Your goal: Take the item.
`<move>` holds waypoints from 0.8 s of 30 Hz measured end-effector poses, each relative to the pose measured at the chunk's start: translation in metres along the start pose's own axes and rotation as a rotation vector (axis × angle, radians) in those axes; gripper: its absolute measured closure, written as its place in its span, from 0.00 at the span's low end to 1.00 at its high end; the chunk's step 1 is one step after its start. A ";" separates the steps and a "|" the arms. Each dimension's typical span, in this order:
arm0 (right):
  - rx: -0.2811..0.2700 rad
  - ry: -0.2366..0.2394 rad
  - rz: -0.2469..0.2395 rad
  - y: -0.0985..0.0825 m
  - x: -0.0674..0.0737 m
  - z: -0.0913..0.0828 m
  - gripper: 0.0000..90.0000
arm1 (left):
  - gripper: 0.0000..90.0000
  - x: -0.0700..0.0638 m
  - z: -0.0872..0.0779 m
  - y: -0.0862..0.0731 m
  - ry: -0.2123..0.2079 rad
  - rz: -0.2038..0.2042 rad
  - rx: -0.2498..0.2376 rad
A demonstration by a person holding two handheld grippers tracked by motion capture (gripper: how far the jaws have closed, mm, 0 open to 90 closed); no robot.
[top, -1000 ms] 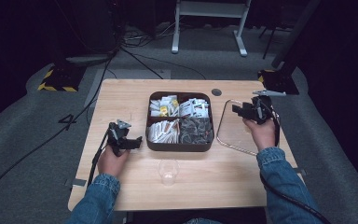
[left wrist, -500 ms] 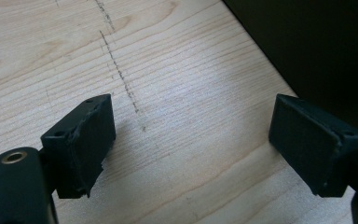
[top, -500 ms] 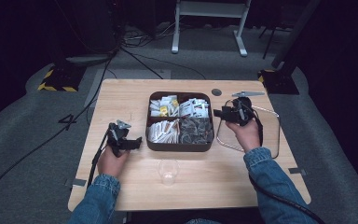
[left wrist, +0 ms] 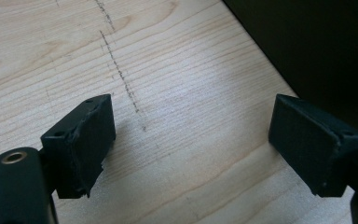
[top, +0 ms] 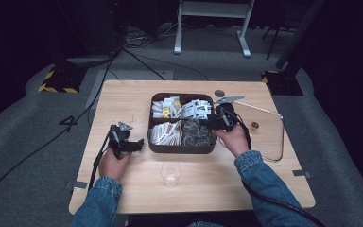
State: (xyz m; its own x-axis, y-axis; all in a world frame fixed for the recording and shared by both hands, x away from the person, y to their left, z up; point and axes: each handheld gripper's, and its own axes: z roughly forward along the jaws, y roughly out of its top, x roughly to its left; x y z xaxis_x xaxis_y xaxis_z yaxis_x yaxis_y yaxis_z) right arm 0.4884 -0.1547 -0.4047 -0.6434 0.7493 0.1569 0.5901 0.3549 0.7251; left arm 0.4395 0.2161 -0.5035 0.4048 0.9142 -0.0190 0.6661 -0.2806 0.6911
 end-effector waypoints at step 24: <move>0.164 -0.005 -0.082 -0.008 0.023 0.049 0.55 | 0.17 -0.001 -0.001 -0.002 0.001 -0.008 0.001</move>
State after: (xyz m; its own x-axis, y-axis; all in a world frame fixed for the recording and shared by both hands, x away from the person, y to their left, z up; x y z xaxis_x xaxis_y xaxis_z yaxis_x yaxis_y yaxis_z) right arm 0.4928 -0.1126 -0.4397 -0.6906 0.7165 0.0984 0.6077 0.5010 0.6162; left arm 0.4371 0.2161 -0.5035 0.3987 0.9168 -0.0238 0.6699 -0.2734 0.6902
